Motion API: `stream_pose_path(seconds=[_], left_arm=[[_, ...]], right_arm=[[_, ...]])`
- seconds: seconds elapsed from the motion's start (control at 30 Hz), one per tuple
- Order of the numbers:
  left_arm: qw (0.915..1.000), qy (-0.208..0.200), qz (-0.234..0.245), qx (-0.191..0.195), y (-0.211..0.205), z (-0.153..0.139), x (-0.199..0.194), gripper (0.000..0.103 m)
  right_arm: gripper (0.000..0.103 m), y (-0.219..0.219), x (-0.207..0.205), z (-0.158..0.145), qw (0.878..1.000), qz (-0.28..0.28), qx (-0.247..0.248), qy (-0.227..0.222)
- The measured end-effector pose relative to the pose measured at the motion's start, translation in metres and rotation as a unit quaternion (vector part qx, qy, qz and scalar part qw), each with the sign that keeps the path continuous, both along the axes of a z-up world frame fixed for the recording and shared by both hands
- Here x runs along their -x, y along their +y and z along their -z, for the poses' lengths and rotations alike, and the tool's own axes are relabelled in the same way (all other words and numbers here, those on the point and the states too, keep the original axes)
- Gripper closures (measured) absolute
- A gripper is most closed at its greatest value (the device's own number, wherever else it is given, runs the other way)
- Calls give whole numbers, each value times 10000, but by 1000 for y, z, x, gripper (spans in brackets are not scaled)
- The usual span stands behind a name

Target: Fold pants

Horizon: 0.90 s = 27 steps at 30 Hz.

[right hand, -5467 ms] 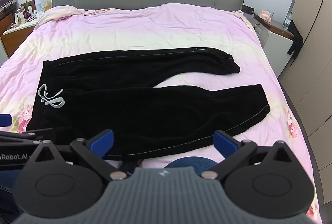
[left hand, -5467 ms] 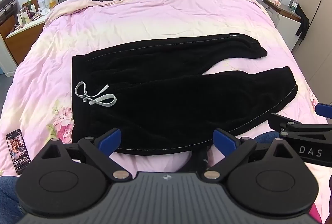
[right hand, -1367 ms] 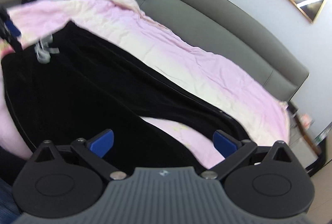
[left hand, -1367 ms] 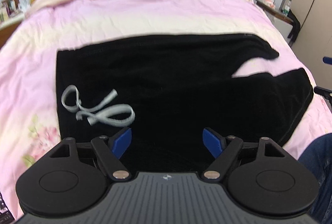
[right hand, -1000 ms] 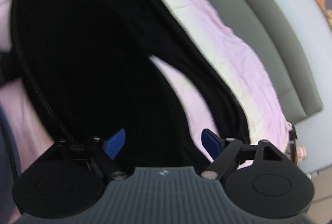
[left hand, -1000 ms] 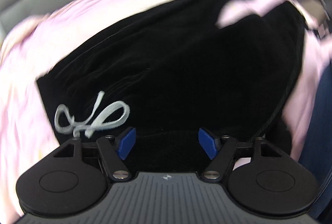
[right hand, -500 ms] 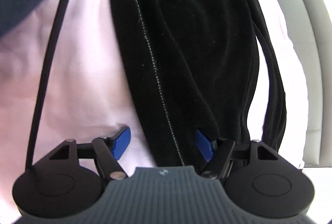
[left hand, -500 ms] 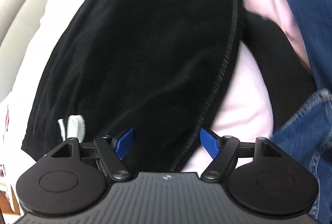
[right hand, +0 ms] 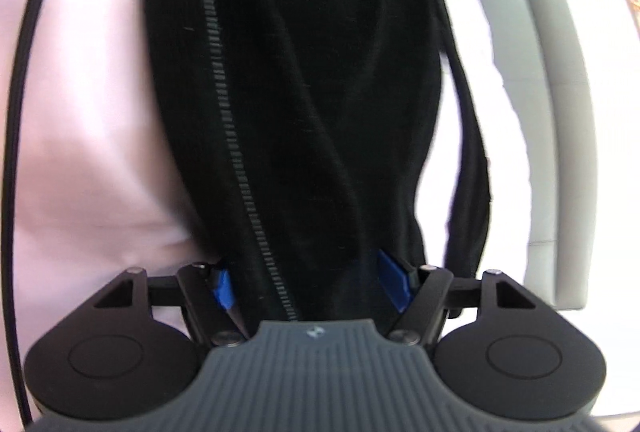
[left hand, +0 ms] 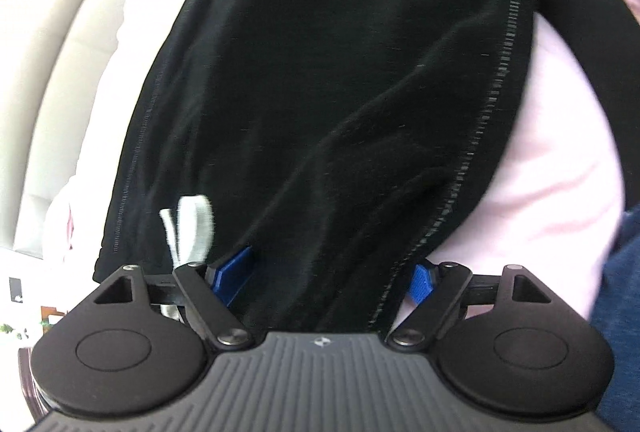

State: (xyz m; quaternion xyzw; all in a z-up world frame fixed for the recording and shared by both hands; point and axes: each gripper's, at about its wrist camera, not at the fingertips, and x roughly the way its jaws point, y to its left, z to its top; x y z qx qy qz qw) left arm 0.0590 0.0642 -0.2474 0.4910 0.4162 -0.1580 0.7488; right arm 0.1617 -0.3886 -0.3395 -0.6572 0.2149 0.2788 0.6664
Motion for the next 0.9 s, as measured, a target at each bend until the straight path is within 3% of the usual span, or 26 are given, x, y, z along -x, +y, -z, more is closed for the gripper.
stream_pose_path(seconds=[0.07,0.2,0.33,0.5,0.57,0.63,0.8,0.87,0.9], left_arm=[[10000,-43,-17,9,1,1,0,6],[9996,48,138,-253,5,12,3,6],[9991,30,58,-420,7,22,-1,5],[9992,-83,19,-400,13,11,-9,7],[9998,68,17,-192,18,6,-11,14],[9996,251,37,-103,21,7,-13,20],[9985,546,81,-7,30,18,-34,28],[9981,599,92,63,38,17,-44,39],[9979,637,82,100,37,14,-42,49]], right_arm=[[38,-1,3,1,9999,110,-98,-68],[52,-2,9,6,9999,-115,72,10],[52,-7,25,15,9991,-302,191,-214],[53,-5,37,15,9981,-168,162,-572],[60,-8,39,18,9986,-75,169,-500],[79,-8,44,22,9990,-81,240,-355],[81,-5,53,26,9996,-11,246,-105],[80,-6,57,28,9993,-109,327,-107],[80,-6,61,29,9992,-154,366,-109]])
